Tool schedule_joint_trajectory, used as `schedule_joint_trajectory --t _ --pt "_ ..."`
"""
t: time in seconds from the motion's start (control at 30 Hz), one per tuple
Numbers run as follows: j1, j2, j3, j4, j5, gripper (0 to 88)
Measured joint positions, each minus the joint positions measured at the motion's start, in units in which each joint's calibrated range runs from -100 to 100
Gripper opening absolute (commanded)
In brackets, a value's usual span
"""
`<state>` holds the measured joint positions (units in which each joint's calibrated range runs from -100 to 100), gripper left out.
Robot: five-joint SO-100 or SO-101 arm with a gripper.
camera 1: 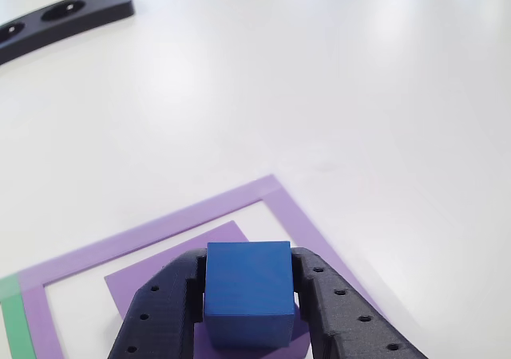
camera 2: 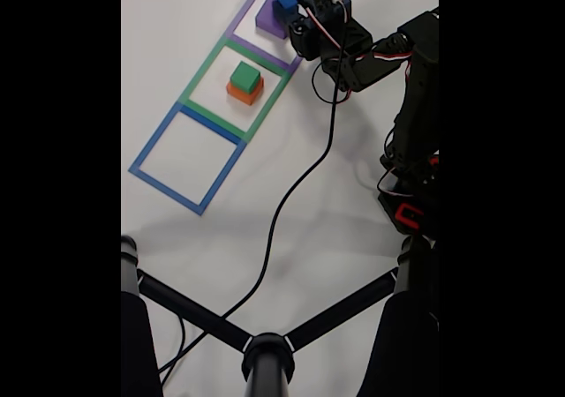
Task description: Tower of hanoi
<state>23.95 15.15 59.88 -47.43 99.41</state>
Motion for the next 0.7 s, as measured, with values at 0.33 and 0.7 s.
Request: schedule_joint_trajectory --t 0.33,0.7 --pt "-0.16 -0.76 0.17 1.2 0.2 1.9" --pt "-0.16 -30.14 -2.0 40.45 0.59 1.5"
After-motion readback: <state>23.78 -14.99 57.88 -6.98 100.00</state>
